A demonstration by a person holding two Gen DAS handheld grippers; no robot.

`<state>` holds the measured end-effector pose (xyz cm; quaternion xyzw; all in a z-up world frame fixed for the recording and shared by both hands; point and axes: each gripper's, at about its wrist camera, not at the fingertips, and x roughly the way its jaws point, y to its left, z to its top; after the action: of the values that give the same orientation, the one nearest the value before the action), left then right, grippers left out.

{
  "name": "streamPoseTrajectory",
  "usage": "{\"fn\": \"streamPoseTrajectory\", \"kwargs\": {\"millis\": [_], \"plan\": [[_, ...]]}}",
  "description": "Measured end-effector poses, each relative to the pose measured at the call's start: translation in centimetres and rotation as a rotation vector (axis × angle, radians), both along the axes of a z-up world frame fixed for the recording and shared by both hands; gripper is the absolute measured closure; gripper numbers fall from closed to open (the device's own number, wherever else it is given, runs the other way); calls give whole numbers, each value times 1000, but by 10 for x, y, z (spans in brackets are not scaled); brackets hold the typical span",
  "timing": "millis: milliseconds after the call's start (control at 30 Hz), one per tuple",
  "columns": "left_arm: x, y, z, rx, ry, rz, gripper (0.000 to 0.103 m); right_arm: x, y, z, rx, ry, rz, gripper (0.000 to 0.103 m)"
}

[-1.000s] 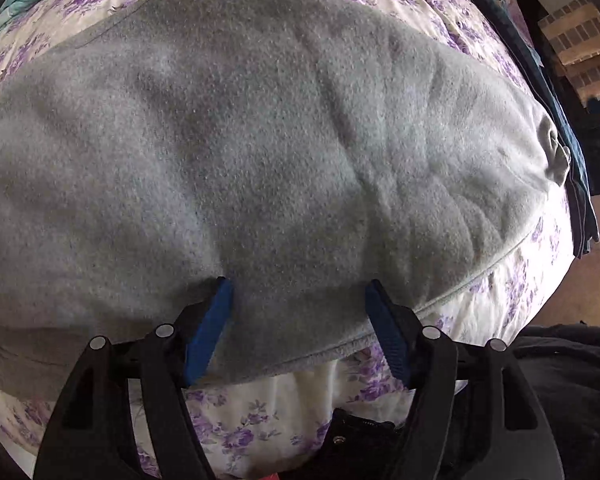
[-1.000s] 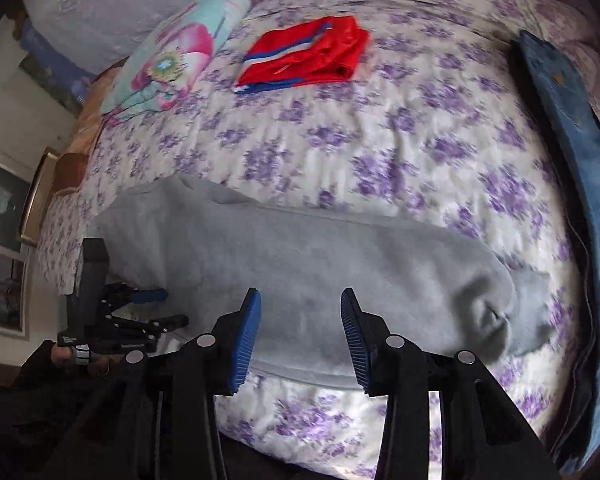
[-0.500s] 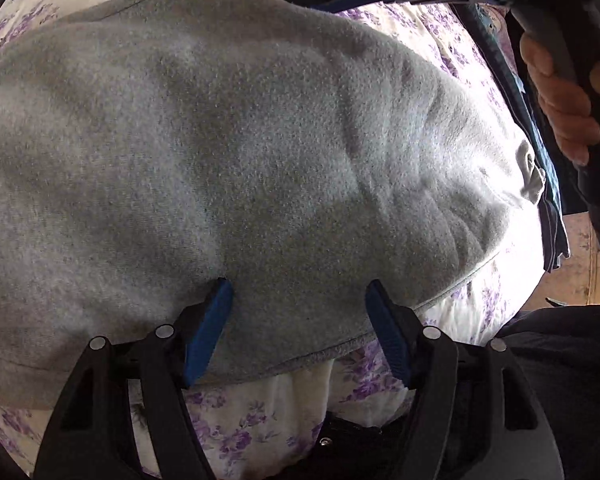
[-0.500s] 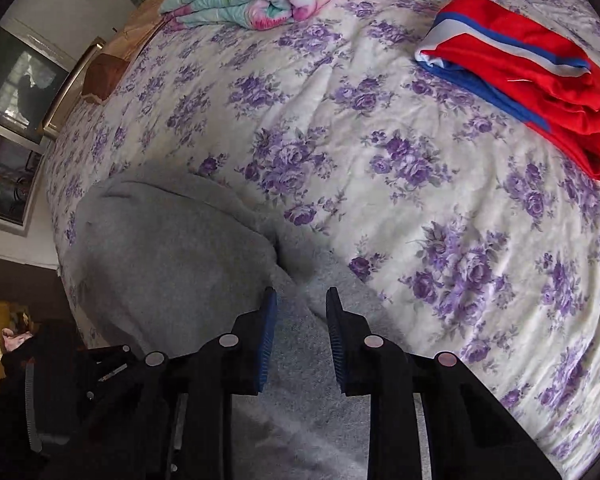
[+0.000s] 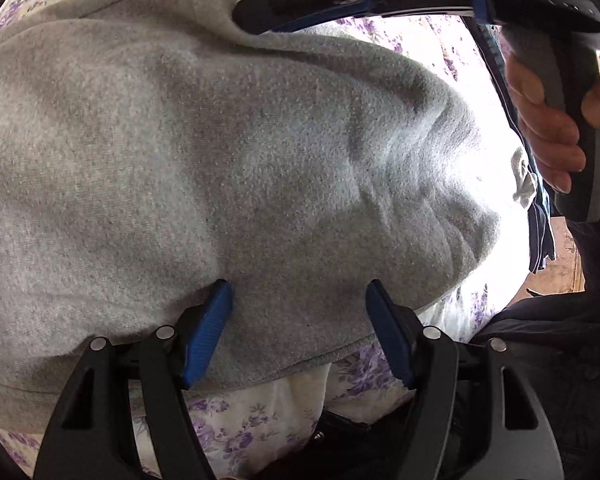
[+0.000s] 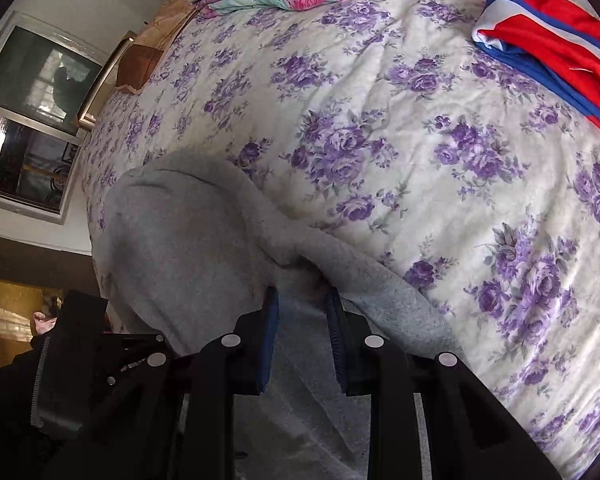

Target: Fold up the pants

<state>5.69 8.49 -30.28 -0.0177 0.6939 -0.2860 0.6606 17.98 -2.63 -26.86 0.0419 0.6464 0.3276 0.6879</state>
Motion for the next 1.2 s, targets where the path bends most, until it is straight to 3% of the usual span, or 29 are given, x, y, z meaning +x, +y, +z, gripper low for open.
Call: {"fn": "streamPoseTrajectory", "kwargs": {"millis": [100,133,200,267,300,467,600,700,733,767,800,867,967,1033,1133,1200], "plan": [[0,1,-1,2,0,3,35,1,3,-11,11,40,25,79],[0,1,-1,2,0,5,35,2,4,-10,19,37,27,93],[0,2,-1,1,0,9,35,5,3,5,-17,-31,26,96],[-1,3,0,3,-4,13,35,18,2,31,-82,-159,10,98],[-2,3,0,4,-8,16,35,27,2,33,-93,-159,12,98],[-6,0,1,16,-16,20,35,36,20,-14,-231,-142,86,98],[-9,2,0,6,-17,34,35,37,24,-22,-234,-159,85,98],[-7,0,3,18,-11,30,35,39,12,-9,-204,-115,71,93],[-5,0,6,26,-11,31,36,40,5,3,-194,-111,40,85],[-4,1,10,41,-19,31,36,40,-5,19,-184,-136,-2,72],[-1,2,16,64,-41,31,36,37,-16,38,-160,-174,-40,66],[8,2,32,83,-96,37,36,26,-43,74,-113,-237,-107,58],[32,-1,56,36,-149,60,36,-7,-84,99,-122,-275,-195,57],[52,-13,60,28,-161,58,36,-38,-101,94,-123,-230,-211,57],[80,-44,45,21,-148,25,36,-91,-111,67,-128,-126,-197,77],[97,-64,26,53,-120,14,37,-125,-107,47,-141,-74,-195,77]]}}
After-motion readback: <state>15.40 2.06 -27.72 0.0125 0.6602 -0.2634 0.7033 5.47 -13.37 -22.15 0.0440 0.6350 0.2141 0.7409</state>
